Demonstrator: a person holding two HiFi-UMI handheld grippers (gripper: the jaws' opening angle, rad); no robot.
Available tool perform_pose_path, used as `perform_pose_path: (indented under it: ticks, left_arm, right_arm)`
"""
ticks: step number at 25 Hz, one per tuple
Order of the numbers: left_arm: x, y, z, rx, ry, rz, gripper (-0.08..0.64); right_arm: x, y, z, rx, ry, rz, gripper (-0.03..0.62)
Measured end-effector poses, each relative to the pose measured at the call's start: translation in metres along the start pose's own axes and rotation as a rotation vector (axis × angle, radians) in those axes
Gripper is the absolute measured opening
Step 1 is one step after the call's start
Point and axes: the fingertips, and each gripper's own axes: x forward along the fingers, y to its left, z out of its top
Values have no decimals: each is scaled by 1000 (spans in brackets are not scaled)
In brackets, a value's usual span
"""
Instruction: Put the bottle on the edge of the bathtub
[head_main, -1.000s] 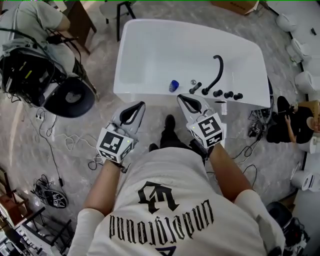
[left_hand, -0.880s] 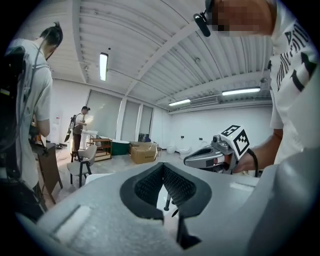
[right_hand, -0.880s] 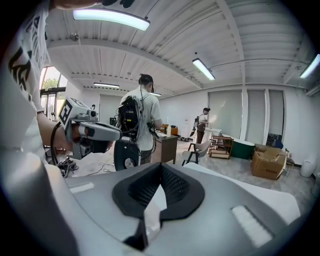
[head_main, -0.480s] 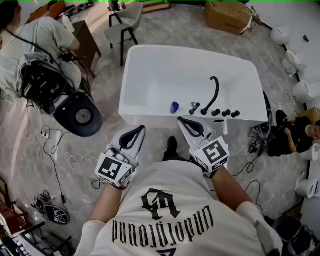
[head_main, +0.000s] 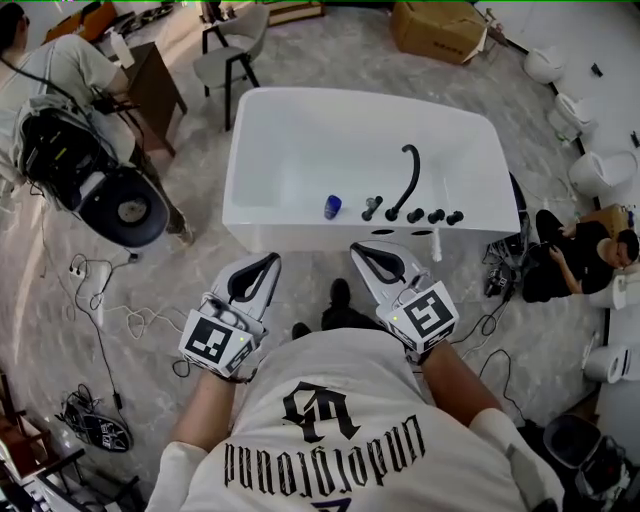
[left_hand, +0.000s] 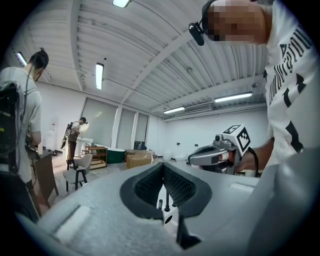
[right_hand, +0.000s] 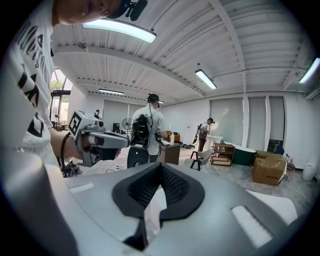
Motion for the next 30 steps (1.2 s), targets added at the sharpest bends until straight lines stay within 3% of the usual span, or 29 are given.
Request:
perform_pose_path:
  ticks: [13, 21, 30]
  left_arm:
    - [12, -65, 0, 3, 9, 74, 8]
    - [41, -159, -14, -11, 22, 108, 8]
    - [59, -299, -39, 9, 29, 151, 8]
  right_arm:
    - [-71, -9, 3, -49, -15, 56, 2]
    - [-175, -24, -32, -40, -16, 91, 2]
    - [-305, -31, -78, -26, -52, 132, 2]
